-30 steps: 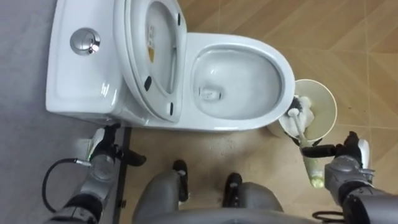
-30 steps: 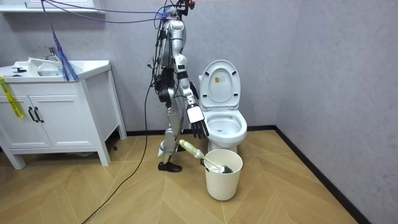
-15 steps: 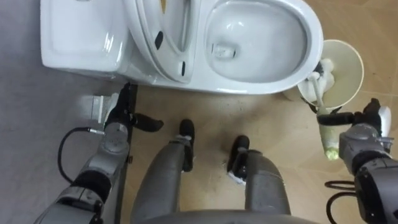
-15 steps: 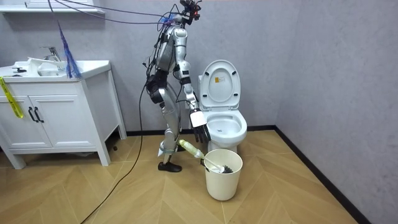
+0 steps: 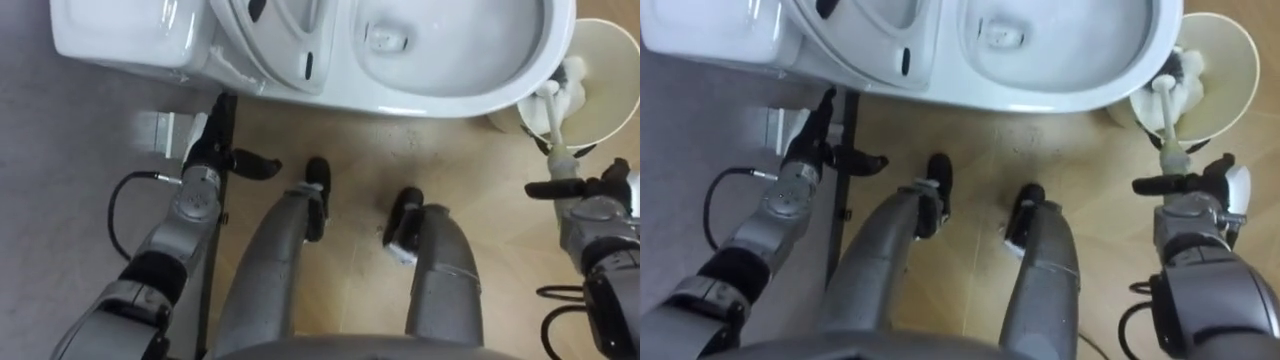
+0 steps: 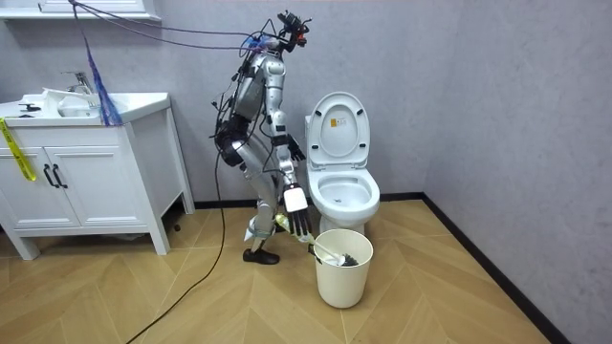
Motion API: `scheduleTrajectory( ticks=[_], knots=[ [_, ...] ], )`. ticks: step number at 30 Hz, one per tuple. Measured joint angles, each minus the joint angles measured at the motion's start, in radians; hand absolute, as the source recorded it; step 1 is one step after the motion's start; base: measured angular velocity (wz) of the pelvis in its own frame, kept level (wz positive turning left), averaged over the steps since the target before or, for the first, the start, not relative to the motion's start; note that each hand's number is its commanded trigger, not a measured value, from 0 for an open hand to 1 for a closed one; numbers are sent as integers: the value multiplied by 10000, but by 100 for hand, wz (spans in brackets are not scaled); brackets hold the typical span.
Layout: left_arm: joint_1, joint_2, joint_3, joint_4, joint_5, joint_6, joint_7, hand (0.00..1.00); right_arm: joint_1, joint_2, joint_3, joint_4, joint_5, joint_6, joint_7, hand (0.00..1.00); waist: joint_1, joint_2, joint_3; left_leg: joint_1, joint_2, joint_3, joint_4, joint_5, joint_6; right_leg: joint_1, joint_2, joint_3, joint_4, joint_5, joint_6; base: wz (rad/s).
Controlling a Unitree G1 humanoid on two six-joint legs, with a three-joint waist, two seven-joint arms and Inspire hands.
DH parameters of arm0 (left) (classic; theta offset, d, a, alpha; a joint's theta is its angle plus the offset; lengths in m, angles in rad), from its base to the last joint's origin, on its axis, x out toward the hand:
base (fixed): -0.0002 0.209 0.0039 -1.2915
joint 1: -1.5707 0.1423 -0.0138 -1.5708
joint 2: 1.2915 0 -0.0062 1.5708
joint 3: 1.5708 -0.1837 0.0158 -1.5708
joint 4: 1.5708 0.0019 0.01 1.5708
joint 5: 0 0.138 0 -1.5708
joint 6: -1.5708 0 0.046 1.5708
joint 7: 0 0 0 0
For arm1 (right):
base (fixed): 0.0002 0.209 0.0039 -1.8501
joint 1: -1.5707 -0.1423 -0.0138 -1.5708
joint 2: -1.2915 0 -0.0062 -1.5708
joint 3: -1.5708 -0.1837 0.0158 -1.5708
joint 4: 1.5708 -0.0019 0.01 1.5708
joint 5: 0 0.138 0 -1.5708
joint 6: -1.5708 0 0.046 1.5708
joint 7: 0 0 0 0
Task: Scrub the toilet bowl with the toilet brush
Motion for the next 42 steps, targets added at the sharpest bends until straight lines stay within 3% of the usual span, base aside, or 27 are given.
scheduleTrajectory(
  ticks=[6, 12, 13, 15, 16, 17, 18, 19, 20, 21, 36, 42],
  knots=[
    [349, -10, -111, -662, 5, -3, -34, 0, 110, 5, 173, -212, 377, 7, 57, 0, 63, 12, -8, -396, 27, 24, 426, -72, -99, -476, 7, 165, 618, -178, -136, 1],
    [296, -9, -171, -684, 11, -11, -33, 0, 207, -3, 238, -295, 325, -13, 62, 0, 116, 31, -25, -657, 164, 44, 696, -104, -131, -738, 35, 187, 873, -215, -214, -1],
    [297, -9, -195, -732, 12, -10, -33, 0, 203, -5, 340, -284, 356, -30, 64, 5, 102, 32, -26, -741, 159, 46, 756, -105, -131, -819, 18, 183, 954, -228, -232, 0],
    [304, -20, -211, -775, 12, -14, -36, 0, 199, -1, 465, -286, 365, -45, 88, 7, 112, 32, -25, -819, 164, 54, 808, -104, -131, -901, 20, 196, 1014, -231, -239, 0],
    [303, -18, -208, -789, 3, -14, -41, 0, 186, -5, 577, -290, 367, -58, 107, 24, 112, 28, -27, -860, 163, 76, 857, -109, -133, -957, 10, 213, 1078, -245, -248, 0],
    [304, -17, -208, -803, 1, -14, -41, 0, 176, -9, 590, -289, 368, -70, 115, 28, 114, 27, -28, -895, 164, 85, 889, -112, -134, -997, 6, 215, 1112, -254, -254, 0],
    [302, -17, -210, -835, 0, -14, -42, 0, 171, -8, 597, -289, 369, -105, 159, 62, 124, 27, -28, -954, 168, 87, 932, -116, -136, -1058, 1, 221, 1158, -262, -268, 0],
    [302, -18, -220, -861, -11, -14, -45, 0, 174, -9, 652, -279, 387, -124, 227, 83, 111, 25, -28, -1002, 171, 86, 988, -116, -138, -1116, 2, 225, 1226, -270, -276, 0],
    [297, -13, -265, -881, -35, -14, -45, 0, 172, -34, 751, -284, 428, -130, 273, 97, 115, 29, -30, -1090, 171, 90, 1088, -135, -144, -1196, 3, 221, 1321, -296, -287, 0],
    [289, -3, -311, -891, -68, -14, -48, 0, 173, -40, 810, -284, 460, -132, 272, 100, 123, 29, -30, -1133, 171, 96, 1126, -145, -145, -1234, 3, 217, 1351, -302, -298, 0],
    [321, 45, -806, -1019, -222, 16, -94, 0, 260, -140, 1330, -124, 1964, 19, 622, 100, 132, 35, -33, -1644, 176, 159, 1638, -182, -164, -1794, -126, 216, 1983, -442, -463, 0],
    [343, 47, -802, -1021, -372, 21, -92, 0, 270, -140, 1472, -160, 2213, 0, 722, 100, 208, 115, -84, -1723, 193, 124, 1672, -184, -170, -1835, -111, 210, 1986, -451, -481, 1]
  ],
)
